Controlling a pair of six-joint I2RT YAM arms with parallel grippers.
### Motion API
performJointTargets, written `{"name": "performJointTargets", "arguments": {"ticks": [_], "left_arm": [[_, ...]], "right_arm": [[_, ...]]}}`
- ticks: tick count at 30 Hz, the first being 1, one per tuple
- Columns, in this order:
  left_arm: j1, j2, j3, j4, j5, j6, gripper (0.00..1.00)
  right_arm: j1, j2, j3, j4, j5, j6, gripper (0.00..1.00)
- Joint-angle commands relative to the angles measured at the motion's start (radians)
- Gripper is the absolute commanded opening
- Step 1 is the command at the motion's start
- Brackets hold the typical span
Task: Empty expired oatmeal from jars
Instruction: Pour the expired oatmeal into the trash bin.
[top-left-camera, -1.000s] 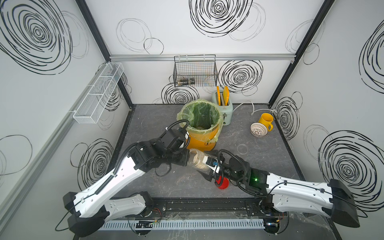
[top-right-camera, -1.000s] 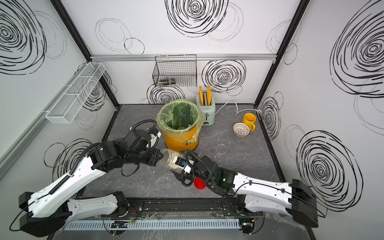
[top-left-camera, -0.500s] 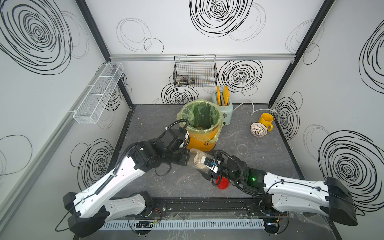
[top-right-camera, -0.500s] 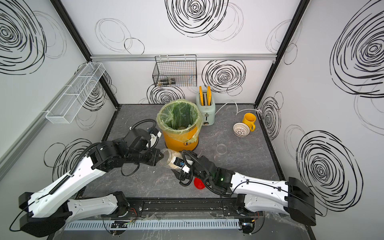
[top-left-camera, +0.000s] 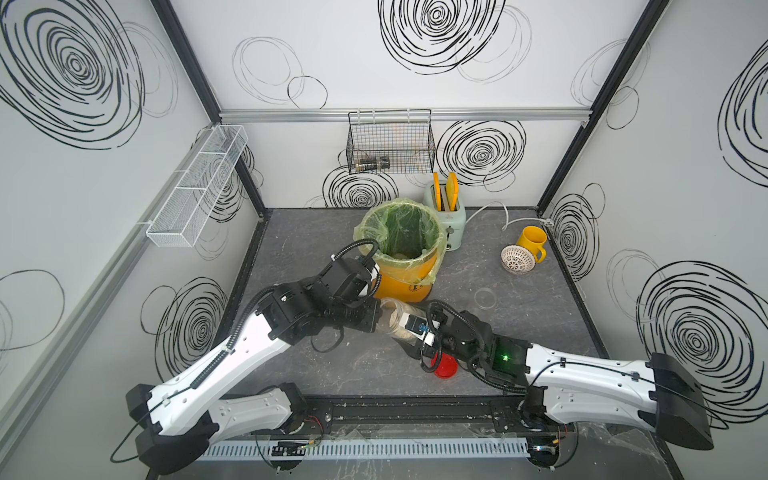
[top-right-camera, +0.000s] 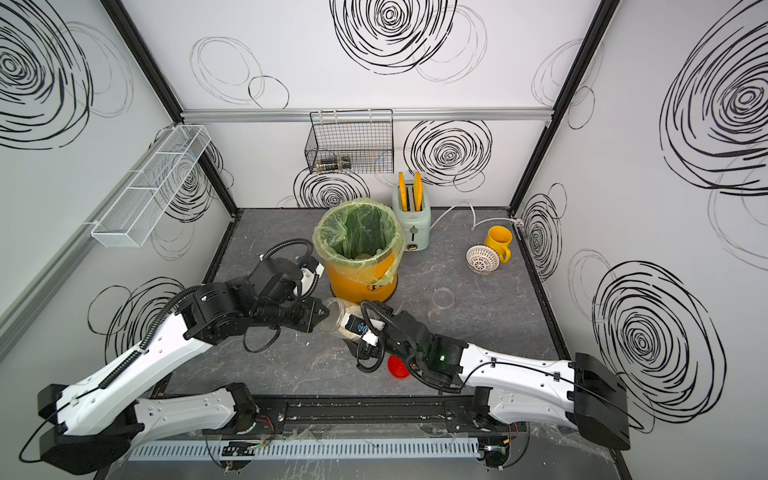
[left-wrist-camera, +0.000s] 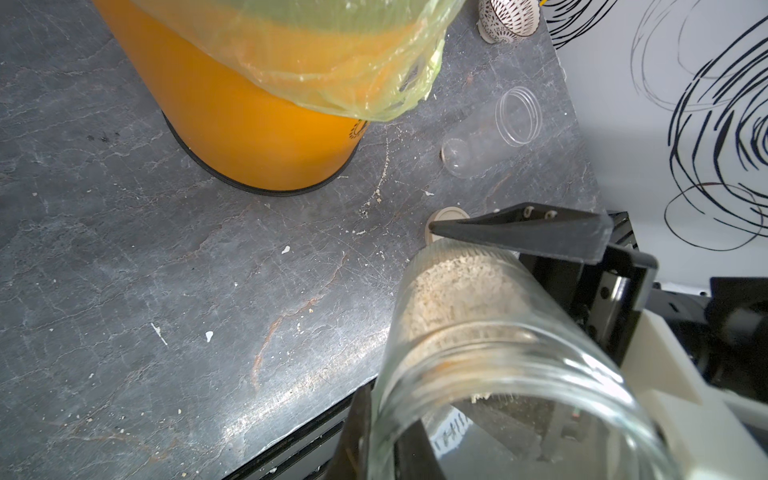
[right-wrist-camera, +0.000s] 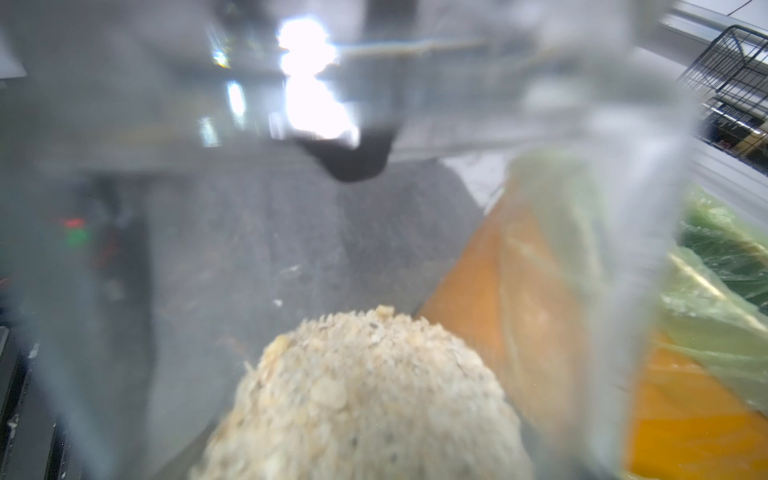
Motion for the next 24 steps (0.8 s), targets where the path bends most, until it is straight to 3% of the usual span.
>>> {"name": "performJointTargets", "arguments": {"ticks": [1,4,11,13,15,19,24], "left_arm": [[0.004,-0.026,0.005,0.111,0.018,-0.018,0.0],[0.005,-0.026,0.005,0.114,0.018,-0.018,0.0],[0.009,-0.018,0.011,0.114,0.006,-0.002,0.03],[0.016,-0.016,0.017,0.117,0.003,0.006,0.13],[0.026,-0.018,0.028,0.123,0.004,0.013,0.37],[0.048,-0.029,0.057,0.149,0.023,0.022,0.7],[0.077,-0.038,0.152,0.121,0.027,0.033,0.85]], "right_arm": [[0.013,-0.015,0.037,0.001,0.01,0.003,0.84],[0.017,-0.019,0.043,-0.005,0.001,-0.003,0.77],[0.023,-0.043,0.06,-0.033,-0.033,0.012,0.42],[0.026,-0.061,0.058,-0.033,-0.022,0.018,0.31],[0.029,-0.083,0.06,-0.044,-0.005,0.018,0.24],[0.028,-0.14,0.062,-0.069,0.027,0.036,0.19],[-0.01,-0.188,0.116,-0.186,0.062,-0.004,0.19]]}}
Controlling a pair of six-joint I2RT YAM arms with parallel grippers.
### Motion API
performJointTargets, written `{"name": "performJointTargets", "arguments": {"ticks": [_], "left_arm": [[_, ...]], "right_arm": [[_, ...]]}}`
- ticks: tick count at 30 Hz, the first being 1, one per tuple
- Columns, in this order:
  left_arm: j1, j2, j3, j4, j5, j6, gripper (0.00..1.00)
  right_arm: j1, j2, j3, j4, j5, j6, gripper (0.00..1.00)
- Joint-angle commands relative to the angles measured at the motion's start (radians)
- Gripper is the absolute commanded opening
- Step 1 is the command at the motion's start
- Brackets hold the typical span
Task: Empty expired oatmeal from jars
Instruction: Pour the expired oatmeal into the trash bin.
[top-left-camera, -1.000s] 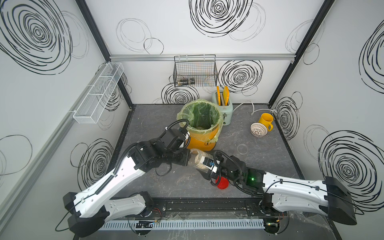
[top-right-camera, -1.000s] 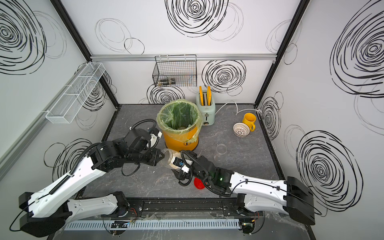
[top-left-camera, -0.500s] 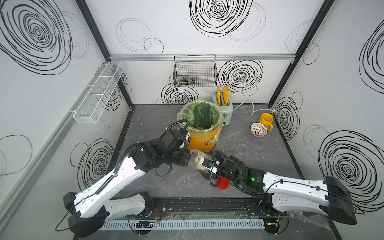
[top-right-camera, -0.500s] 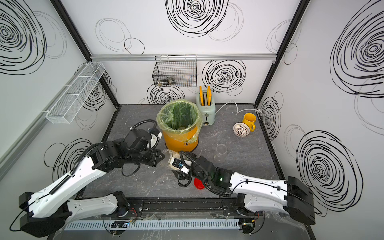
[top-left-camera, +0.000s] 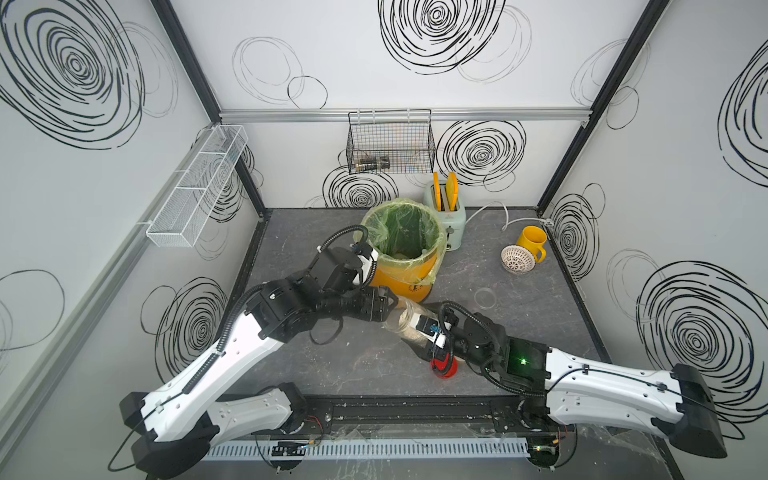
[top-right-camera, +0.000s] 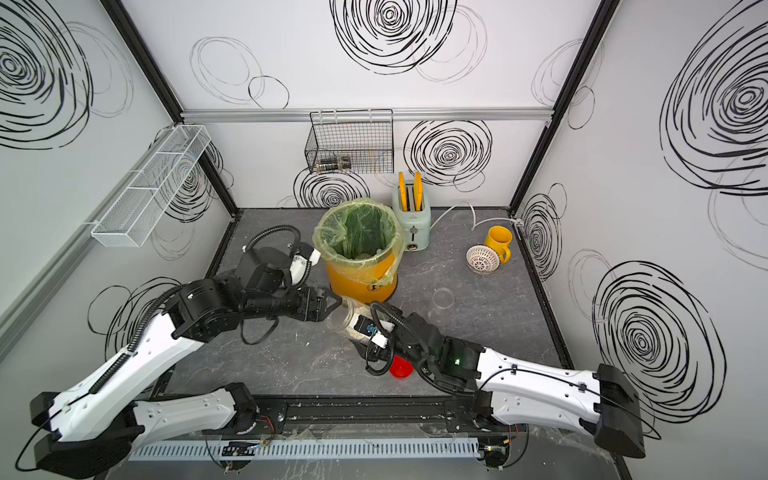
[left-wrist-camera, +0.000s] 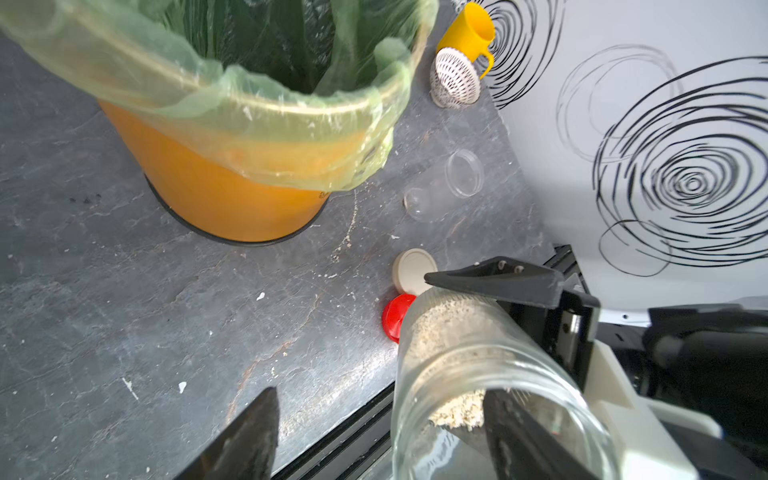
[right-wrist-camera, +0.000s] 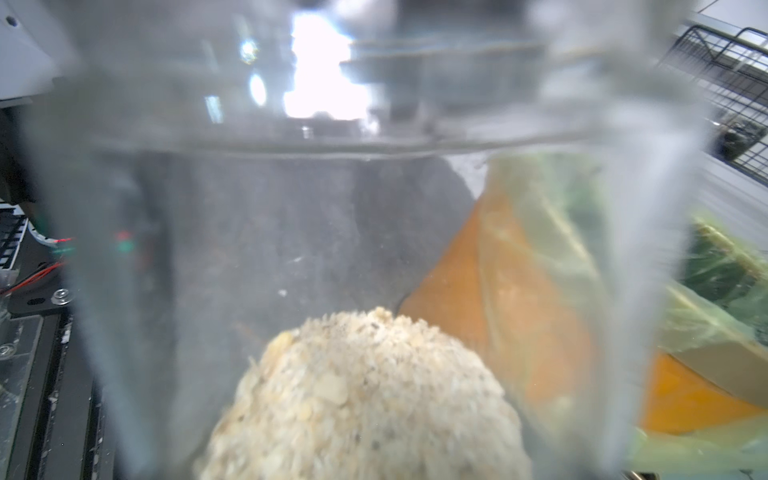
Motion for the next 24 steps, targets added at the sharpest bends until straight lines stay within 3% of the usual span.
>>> {"name": "performJointTargets", "arguments": {"ticks": [1,5,11,18,24], "left_arm": [[0.029,-0.038,0.077,0.041,-0.018,0.01,0.89],[0.077,-0.096,0.06,0.081,-0.049,0.014,0.99],[0.159,-0.167,-0.026,0.101,-0.074,0.071,0.97],[0.227,-0.224,-0.262,0.248,0.08,0.064,0.96],[0.238,-0.192,-0.321,0.294,0.106,0.096,0.96]], "right_arm": [[-0.036,-0.042,0.098,-0.02,0.027,-0.018,0.19],[-0.111,-0.043,0.156,-0.106,0.038,-0.036,0.2],[-0.235,0.024,0.323,-0.252,0.083,-0.113,0.21],[-0.441,0.17,0.568,-0.436,0.09,-0.247,0.23],[-0.536,0.275,0.694,-0.428,0.107,-0.396,0.24]]}}
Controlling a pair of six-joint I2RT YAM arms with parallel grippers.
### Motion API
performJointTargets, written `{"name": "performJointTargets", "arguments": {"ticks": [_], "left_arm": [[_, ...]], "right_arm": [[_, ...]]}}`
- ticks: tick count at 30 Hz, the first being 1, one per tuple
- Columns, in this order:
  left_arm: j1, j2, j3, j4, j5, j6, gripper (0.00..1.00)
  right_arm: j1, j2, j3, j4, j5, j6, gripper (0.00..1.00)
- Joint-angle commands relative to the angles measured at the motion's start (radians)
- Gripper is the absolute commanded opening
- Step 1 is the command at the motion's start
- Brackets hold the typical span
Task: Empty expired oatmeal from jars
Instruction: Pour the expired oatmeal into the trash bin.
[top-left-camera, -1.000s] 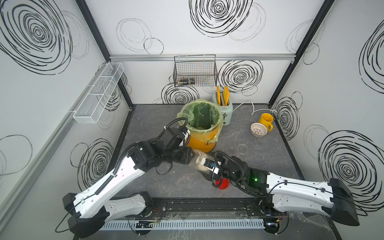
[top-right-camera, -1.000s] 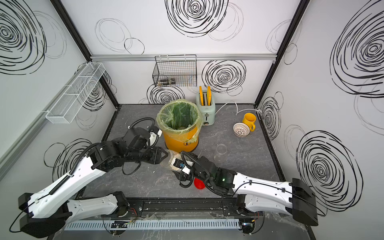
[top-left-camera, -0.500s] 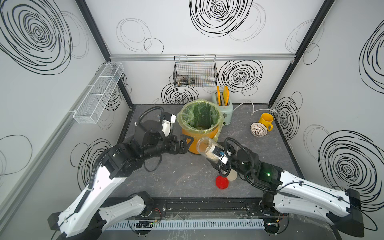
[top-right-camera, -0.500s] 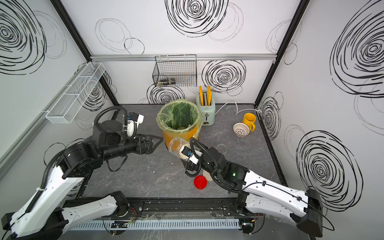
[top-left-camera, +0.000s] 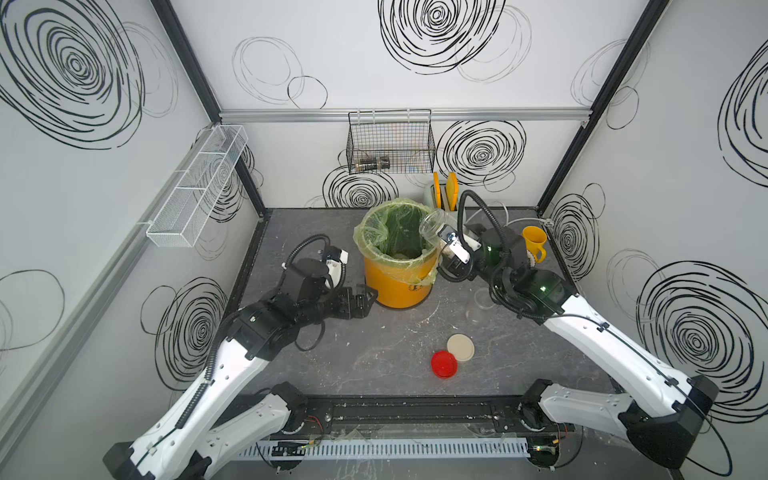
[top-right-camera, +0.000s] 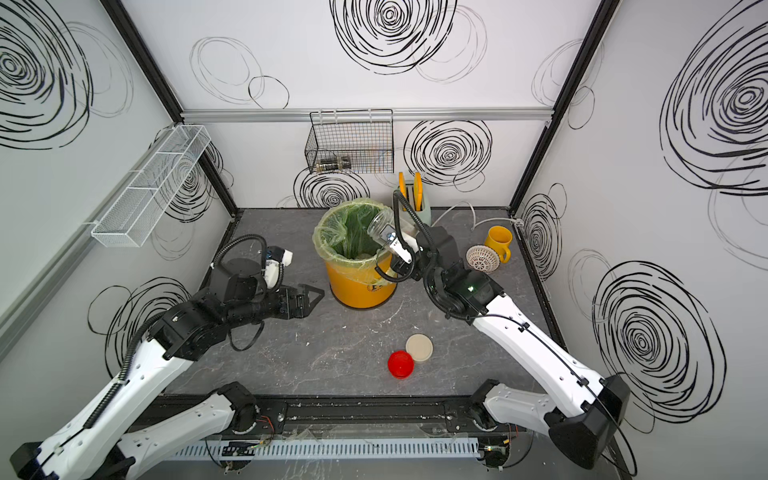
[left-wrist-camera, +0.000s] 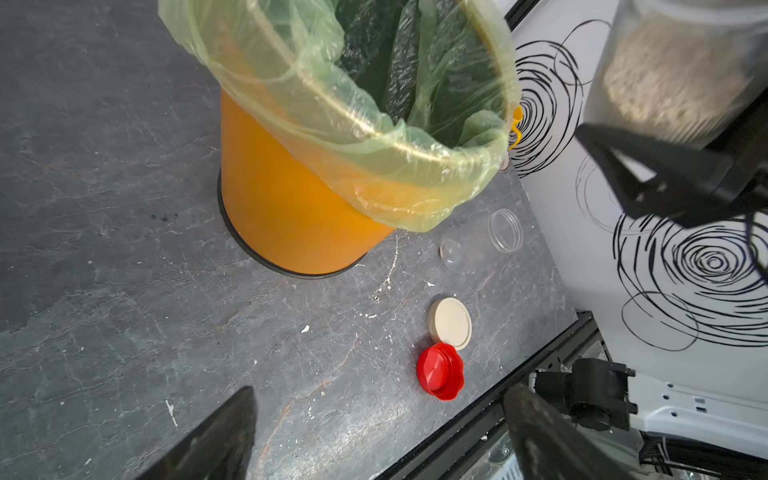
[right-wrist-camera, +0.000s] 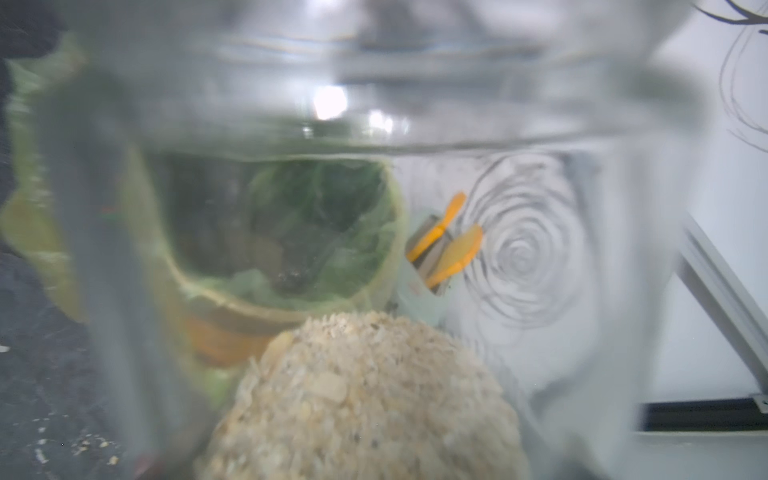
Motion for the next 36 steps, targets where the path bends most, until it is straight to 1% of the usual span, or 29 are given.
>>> {"name": "performJointTargets", "arguments": {"ticks": [1,4,8,10,12,15,18,24,25,28,30,36], "left_arm": [[0.012,0.001,-0.013,0.1,0.039,0.034,0.96],[0.015,0.009,-0.05,0.125,0.058,0.037,0.96],[0.018,0.01,-0.085,0.163,0.084,0.049,0.96],[0.021,0.014,-0.09,0.171,0.09,0.053,0.96],[0.024,0.019,-0.094,0.176,0.092,0.056,0.96],[0.029,0.036,-0.102,0.183,0.103,0.055,0.96],[0.031,0.06,-0.102,0.187,0.108,0.055,0.96],[0.033,0.086,-0.096,0.206,0.114,0.043,0.96],[0.035,0.085,-0.097,0.209,0.114,0.04,0.96],[0.039,0.079,-0.109,0.224,0.116,0.032,0.96],[0.047,0.077,-0.114,0.226,0.118,0.033,0.96],[0.063,0.083,-0.117,0.218,0.129,0.039,0.96]], "right_arm": [[-0.026,0.027,0.093,0.042,0.008,-0.135,0.24],[-0.056,0.058,0.127,0.062,0.001,-0.229,0.26],[-0.089,0.081,0.139,0.104,-0.03,-0.396,0.24],[-0.111,0.093,0.142,0.16,-0.042,-0.42,0.24],[-0.132,0.109,0.169,0.157,-0.086,-0.451,0.23],[-0.154,0.124,0.174,0.184,-0.125,-0.525,0.23],[-0.162,0.139,0.158,0.188,-0.151,-0.643,0.25],[-0.187,0.198,0.194,0.215,-0.167,-0.691,0.25],[-0.189,0.199,0.183,0.224,-0.165,-0.73,0.25],[-0.194,0.187,0.109,0.328,-0.15,-0.85,0.27],[-0.203,0.192,0.109,0.339,-0.172,-0.882,0.27],[-0.21,0.208,0.047,0.45,-0.148,-1.034,0.27]]}}
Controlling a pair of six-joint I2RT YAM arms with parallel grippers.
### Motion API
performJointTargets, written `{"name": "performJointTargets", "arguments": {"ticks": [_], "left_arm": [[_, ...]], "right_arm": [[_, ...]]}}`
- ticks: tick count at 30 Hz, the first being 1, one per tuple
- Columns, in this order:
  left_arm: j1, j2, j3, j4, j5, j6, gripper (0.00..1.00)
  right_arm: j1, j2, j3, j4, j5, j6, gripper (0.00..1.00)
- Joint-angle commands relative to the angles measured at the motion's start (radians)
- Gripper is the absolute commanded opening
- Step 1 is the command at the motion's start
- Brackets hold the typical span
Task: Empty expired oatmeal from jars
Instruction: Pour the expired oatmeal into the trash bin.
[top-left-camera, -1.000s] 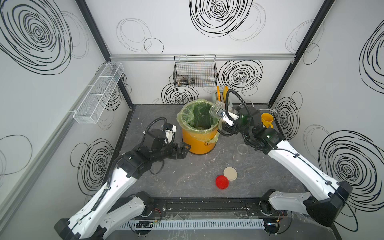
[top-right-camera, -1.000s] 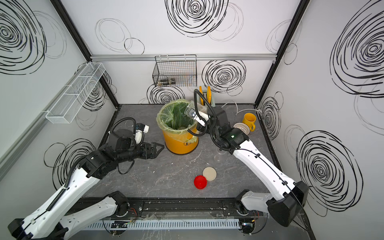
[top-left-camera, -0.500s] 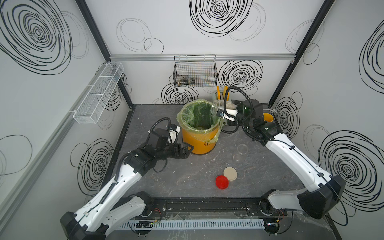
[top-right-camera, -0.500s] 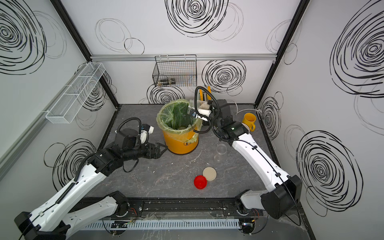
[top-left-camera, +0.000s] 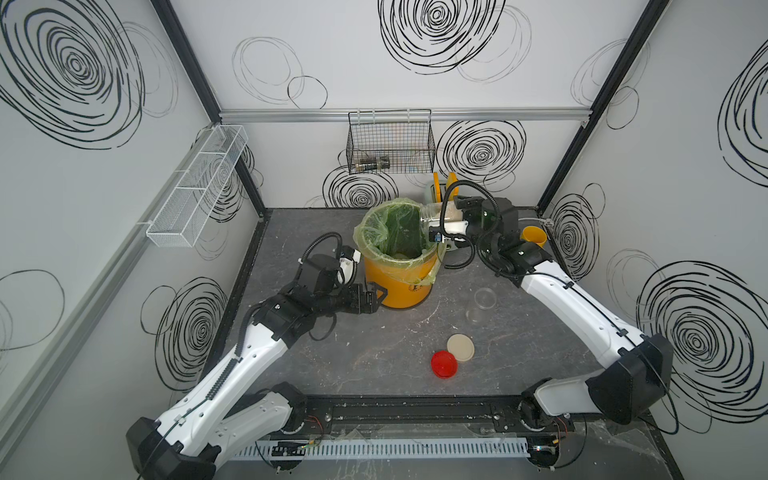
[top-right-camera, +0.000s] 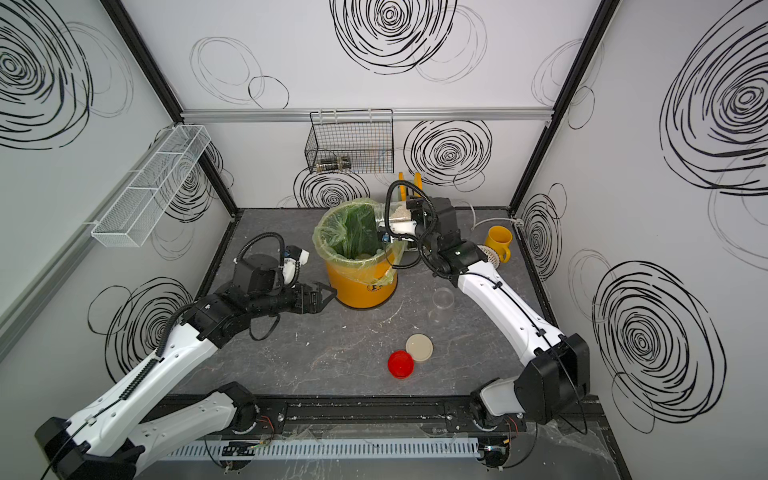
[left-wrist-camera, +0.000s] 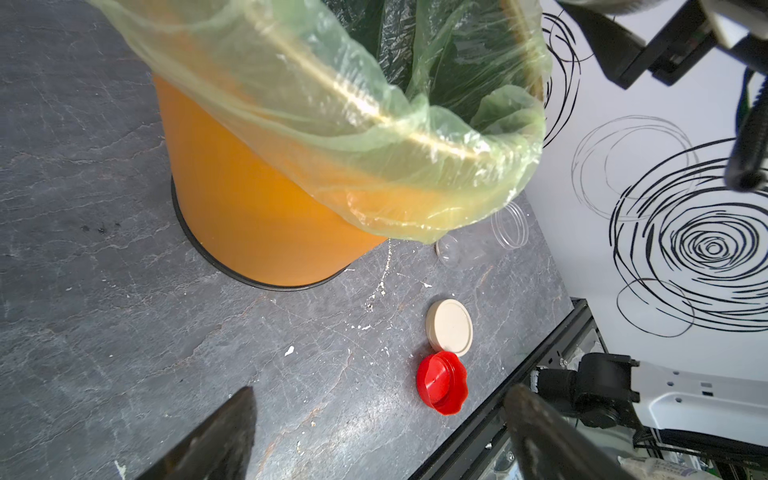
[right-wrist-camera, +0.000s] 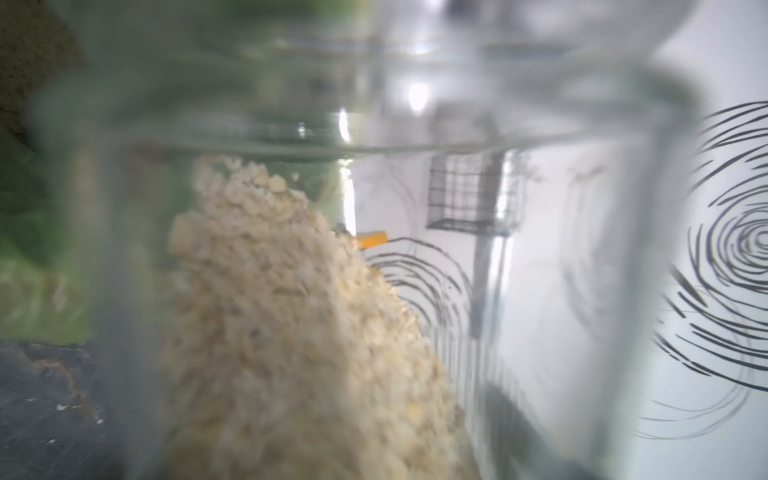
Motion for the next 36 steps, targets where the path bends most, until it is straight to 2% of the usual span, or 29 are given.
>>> {"name": "performJointTargets", "arguments": {"ticks": [1,19,36], "left_arm": [[0.013,-0.005,-0.013,0.038,0.014,0.002,0.96],[0.05,-0.011,-0.034,0.067,0.051,0.023,0.96],[0.088,-0.016,-0.086,0.145,0.239,0.025,0.96]], "right_arm": [[-0.011,-0.008,-0.015,0.189,-0.005,-0.129,0.27],[-0.03,0.028,-0.032,0.343,-0.074,-0.334,0.3],[-0.032,0.065,0.009,0.372,-0.095,-0.432,0.31]]}}
